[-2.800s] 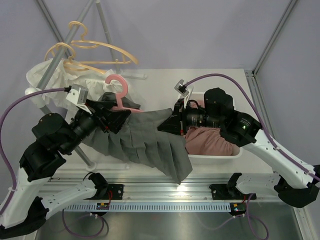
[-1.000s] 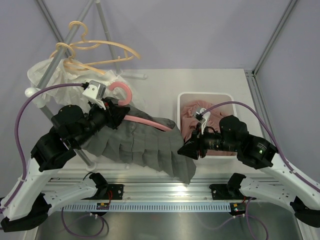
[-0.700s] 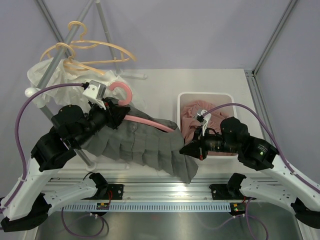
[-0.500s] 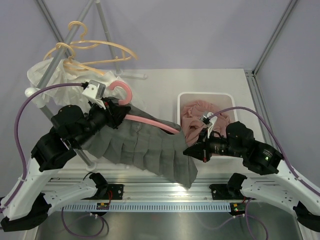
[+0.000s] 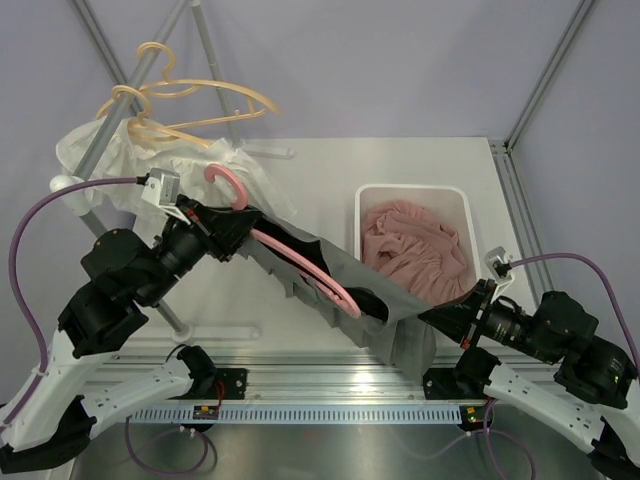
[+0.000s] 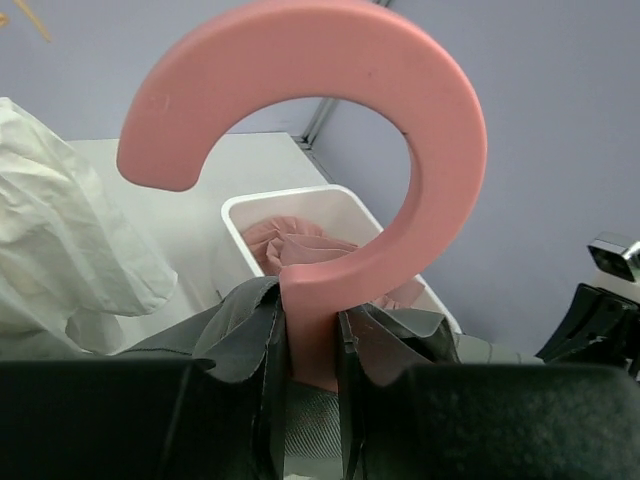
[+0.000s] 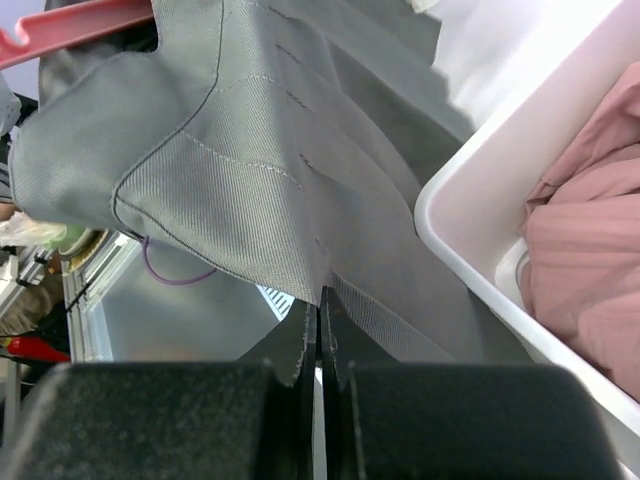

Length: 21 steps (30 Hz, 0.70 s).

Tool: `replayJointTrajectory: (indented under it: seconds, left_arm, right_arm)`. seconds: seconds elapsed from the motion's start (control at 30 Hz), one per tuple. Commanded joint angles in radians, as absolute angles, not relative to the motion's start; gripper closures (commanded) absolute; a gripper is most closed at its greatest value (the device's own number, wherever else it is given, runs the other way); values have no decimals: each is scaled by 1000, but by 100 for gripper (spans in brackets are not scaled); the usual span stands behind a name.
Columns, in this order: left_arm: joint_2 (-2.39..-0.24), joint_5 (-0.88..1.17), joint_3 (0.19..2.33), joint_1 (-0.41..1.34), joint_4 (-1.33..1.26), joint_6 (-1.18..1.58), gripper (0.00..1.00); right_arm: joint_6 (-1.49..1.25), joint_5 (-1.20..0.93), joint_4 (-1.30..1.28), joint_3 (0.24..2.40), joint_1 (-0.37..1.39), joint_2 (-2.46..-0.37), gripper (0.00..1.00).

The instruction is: Remove the skirt from the hanger

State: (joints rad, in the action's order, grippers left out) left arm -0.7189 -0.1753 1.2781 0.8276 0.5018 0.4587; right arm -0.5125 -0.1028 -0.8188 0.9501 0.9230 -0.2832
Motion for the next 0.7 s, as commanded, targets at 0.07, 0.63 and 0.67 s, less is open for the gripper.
replayJointTrajectory:
  seconds: [0.07, 0.63, 0.67]
  left_arm:
    - [-722, -67, 1293, 813, 336, 483, 100]
    - [-683, 241, 1338, 811, 189, 712, 100]
    - [-674, 247, 1345, 811, 193, 713, 100]
  right_arm:
    - [-558, -127, -705, 894, 925, -350, 100]
    - [-359, -155, -340, 1296, 913, -1144, 100]
    - [-336, -140, -362, 1345, 905, -1161, 100]
